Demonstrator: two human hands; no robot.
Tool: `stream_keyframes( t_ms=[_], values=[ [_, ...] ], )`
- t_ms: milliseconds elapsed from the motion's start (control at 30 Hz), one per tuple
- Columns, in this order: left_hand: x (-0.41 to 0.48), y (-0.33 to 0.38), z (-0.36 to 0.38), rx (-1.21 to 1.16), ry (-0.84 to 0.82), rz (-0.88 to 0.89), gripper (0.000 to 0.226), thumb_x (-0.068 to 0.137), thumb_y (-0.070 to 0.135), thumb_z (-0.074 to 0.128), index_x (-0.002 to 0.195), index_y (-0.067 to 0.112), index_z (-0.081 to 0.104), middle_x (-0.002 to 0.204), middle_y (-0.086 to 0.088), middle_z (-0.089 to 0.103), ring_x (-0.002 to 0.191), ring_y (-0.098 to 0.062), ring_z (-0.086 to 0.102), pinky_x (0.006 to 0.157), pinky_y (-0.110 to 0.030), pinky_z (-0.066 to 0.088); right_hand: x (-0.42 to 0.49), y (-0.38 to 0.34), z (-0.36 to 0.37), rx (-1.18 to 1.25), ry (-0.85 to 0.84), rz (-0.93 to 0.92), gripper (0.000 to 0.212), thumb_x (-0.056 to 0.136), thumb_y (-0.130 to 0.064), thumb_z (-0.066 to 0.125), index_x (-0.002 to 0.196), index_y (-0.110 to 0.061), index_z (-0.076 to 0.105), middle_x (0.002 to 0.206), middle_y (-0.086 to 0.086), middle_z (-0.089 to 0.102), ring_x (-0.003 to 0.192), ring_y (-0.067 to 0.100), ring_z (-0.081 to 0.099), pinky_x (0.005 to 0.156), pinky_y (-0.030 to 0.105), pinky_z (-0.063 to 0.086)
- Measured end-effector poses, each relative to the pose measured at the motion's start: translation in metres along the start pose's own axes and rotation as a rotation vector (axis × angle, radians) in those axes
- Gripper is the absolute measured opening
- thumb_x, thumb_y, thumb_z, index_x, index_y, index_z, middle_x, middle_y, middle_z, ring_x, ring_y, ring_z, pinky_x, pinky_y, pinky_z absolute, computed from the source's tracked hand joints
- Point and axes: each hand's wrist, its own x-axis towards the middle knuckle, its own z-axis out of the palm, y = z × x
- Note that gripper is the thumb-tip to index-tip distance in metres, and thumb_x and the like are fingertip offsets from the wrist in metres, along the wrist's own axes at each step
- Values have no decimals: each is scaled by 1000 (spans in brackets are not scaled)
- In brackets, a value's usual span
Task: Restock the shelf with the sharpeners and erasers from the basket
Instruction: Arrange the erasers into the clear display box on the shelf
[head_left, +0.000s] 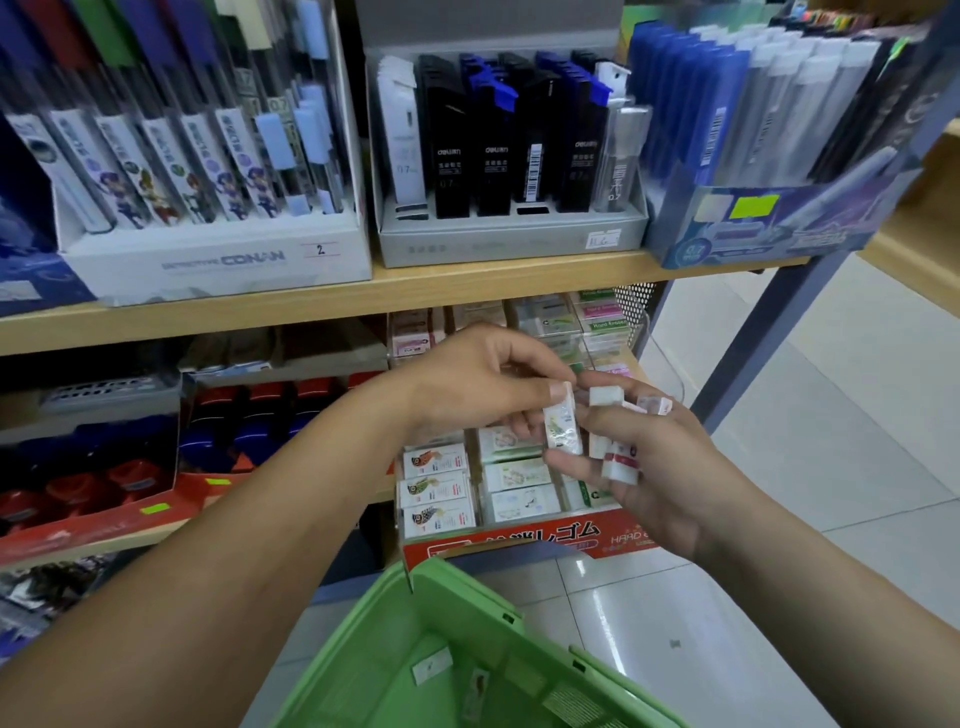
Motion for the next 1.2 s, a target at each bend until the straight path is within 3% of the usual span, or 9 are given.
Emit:
stream_keyframes(
  t_ms=[167, 300, 367, 500, 633, 800, 900, 1133, 1200],
  values=[
    [1, -5, -5, 54, 27, -1, 15, 96, 15, 72, 111, 16, 73, 104, -13, 73, 78, -10, 68, 66, -26, 55, -2, 0, 1, -93, 24, -24, 37, 94, 6, 67, 128, -4, 61, 110, 19, 78, 95, 37, 78, 70, 43, 66],
    [1, -11, -17, 69, 147, -63, 10, 106, 29, 58, 114, 30, 63, 99, -10, 76, 77, -33, 73, 57, -33, 54, -2, 2, 4, -279, 98, -60, 39, 91, 1, 74, 125, -13, 61, 99, 14, 80, 88, 35, 79, 75, 51, 65],
    [-4, -11, -22, -5, 165, -112, 14, 109, 29, 51, 122, 27, 56, 97, -11, 78, 73, -29, 76, 56, -31, 56, -1, 2, 6, -314, 107, -59, 40, 92, -1, 73, 125, -17, 59, 97, 10, 81, 84, 36, 79, 74, 52, 65],
    [-15, -21, -43, 60, 236, -231, 35, 109, 39, 47, 141, 24, 50, 85, -8, 79, 77, -22, 76, 88, -36, 56, 2, 5, 15, -396, 74, -45, 41, 90, -2, 74, 124, -11, 54, 92, 9, 81, 75, 41, 77, 55, 39, 59],
    [-27, -24, -59, 380, 311, -284, 19, 105, 36, 58, 124, 33, 57, 98, 11, 69, 90, -9, 64, 78, -26, 48, 5, 14, 26, -392, 73, -46, 34, 89, -1, 74, 117, -11, 56, 94, 18, 78, 63, 35, 71, 52, 36, 54],
    [-22, -39, -63, 477, 347, -289, 13, 93, 24, 76, 98, 32, 66, 107, 11, 69, 101, -9, 64, 89, -29, 53, 6, 21, 33, -392, 65, -58, 31, 90, -1, 74, 115, -12, 58, 97, 24, 75, 65, 35, 73, 51, 36, 55],
    [-18, -48, -60, 537, 338, -231, 17, 94, 21, 74, 106, 33, 75, 110, 12, 70, 97, -7, 64, 81, -22, 50, 6, 22, 33, -392, 57, -65, 30, 89, 0, 76, 113, -10, 60, 92, 22, 76, 66, 37, 74, 51, 37, 55],
    [-17, -51, -58, 789, 229, -210, 31, 103, 26, 60, 130, 39, 68, 140, 10, 62, 115, -17, 60, 96, -34, 54, 7, 19, 33, -238, -23, 11, 23, 91, 6, 69, 111, -3, 67, 95, 21, 78, 83, 33, 78, 66, 37, 64],
    [-18, -55, -57, 794, 260, -187, 32, 100, 26, 64, 128, 40, 68, 134, 11, 64, 112, -16, 61, 94, -36, 56, 9, 18, 33, -191, -17, 17, 27, 90, 11, 67, 116, 1, 66, 102, 24, 77, 90, 37, 77, 71, 38, 65]
  ],
)
